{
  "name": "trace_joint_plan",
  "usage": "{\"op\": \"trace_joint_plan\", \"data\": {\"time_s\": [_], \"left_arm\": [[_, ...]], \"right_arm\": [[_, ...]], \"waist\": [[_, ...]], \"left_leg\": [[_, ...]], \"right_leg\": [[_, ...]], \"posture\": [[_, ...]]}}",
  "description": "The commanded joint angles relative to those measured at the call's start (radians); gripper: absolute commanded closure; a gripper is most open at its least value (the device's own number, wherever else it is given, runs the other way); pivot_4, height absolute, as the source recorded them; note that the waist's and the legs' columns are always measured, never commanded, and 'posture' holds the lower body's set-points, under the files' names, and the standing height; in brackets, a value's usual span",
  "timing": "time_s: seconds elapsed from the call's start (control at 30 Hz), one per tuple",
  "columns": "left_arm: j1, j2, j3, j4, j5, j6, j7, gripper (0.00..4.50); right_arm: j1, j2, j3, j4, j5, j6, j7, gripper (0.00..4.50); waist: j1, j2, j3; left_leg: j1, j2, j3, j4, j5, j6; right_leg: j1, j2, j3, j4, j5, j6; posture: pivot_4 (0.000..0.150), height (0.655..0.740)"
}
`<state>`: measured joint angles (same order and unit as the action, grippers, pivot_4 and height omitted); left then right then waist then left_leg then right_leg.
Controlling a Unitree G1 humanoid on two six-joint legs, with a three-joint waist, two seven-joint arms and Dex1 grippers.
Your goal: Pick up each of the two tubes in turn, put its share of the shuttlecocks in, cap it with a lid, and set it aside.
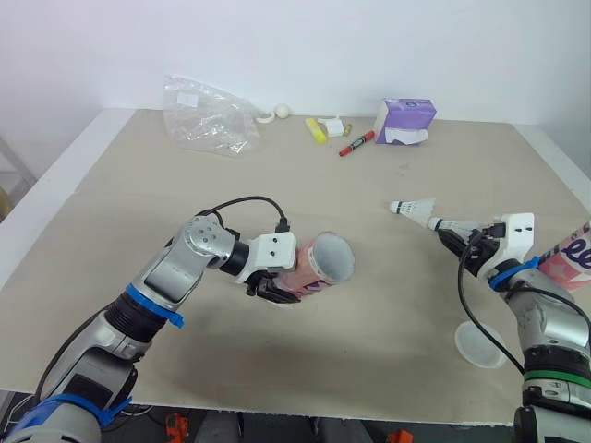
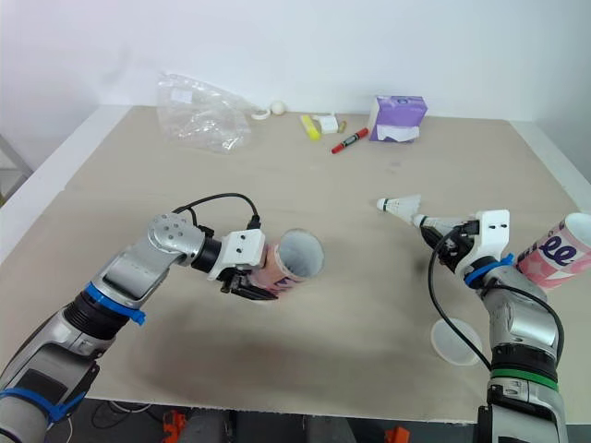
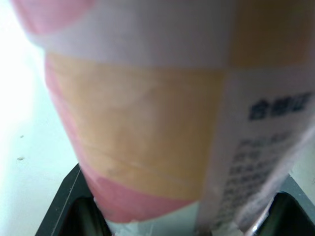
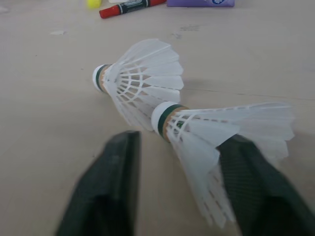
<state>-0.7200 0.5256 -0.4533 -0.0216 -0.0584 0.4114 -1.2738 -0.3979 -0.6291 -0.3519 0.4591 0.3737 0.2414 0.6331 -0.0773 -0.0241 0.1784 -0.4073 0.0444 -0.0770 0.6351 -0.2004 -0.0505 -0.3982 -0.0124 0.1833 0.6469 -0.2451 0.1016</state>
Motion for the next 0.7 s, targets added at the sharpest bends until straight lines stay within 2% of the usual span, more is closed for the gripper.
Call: {"op": "trace_joint_plan", "data": {"time_s": [0.03, 0.13, 0.33, 0.47, 0.53, 0.7], "left_arm": [[0.022, 0.009, -0.012, 0.02, 0.032, 0.022, 0.036, 1.77], [0.026, 0.011, -0.011, 0.011, 0.032, 0.027, 0.038, 1.77], [0.027, 0.009, -0.009, 0.01, 0.032, 0.029, 0.04, 1.77], [0.026, 0.009, -0.01, 0.013, 0.033, 0.026, 0.037, 1.77], [0.024, 0.009, -0.01, 0.015, 0.033, 0.025, 0.035, 1.77], [0.017, 0.007, -0.013, 0.027, 0.034, 0.017, 0.03, 1.77]], "right_arm": [[-0.045, -0.015, -0.004, 0.06, -0.02, -0.054, 0.01, 3.18], [-0.048, -0.014, -0.007, 0.074, -0.023, -0.066, 0.016, 4.48], [-0.051, -0.012, -0.01, 0.08, -0.028, -0.084, 0.018, 4.48], [-0.024, -0.012, -0.014, -0.004, -0.029, -0.081, 0.002, 4.48], [-0.003, -0.008, -0.028, -0.084, -0.013, -0.06, -0.018, 4.48], [0.091, -0.028, -0.07, -0.429, 0.011, 0.026, -0.103, 4.48]], "waist": [[0.0, 0.0, 0.0], [-0.001, 0.0, 0.0], [-0.002, 0.0, 0.0], [-0.002, 0.0, 0.0], [-0.002, 0.0, 0.0], [-0.002, 0.001, 0.0]], "left_leg": [[0.0, 0.0, 0.0, 0.0, 0.0, 0.0], [0.0, 0.0, 0.0, 0.0, 0.0, 0.0], [0.0, 0.0, 0.0, 0.0, 0.0, 0.0], [0.0, 0.0, 0.0, 0.0, 0.0, 0.0], [0.0, 0.0, 0.0, 0.0, 0.0, 0.0], [0.0, 0.0, 0.0, 0.0, 0.0, 0.0]], "right_leg": [[0.0, 0.0, 0.0, 0.0, 0.0, 0.0], [0.0, 0.0, 0.0, 0.0, 0.0, 0.0], [0.0, 0.0, 0.0, 0.0, 0.0, 0.0], [0.0, 0.0, 0.0, 0.0, 0.0, 0.0], [0.0, 0.0, 0.0, 0.0, 0.0, 0.0], [0.0, 0.0, 0.0, 0.0, 0.0, 0.0]], "posture": [[0.15, 0.74], [0.15, 0.74], [0.15, 0.74], [0.15, 0.74], [0.15, 0.74], [0.15, 0.74]]}}
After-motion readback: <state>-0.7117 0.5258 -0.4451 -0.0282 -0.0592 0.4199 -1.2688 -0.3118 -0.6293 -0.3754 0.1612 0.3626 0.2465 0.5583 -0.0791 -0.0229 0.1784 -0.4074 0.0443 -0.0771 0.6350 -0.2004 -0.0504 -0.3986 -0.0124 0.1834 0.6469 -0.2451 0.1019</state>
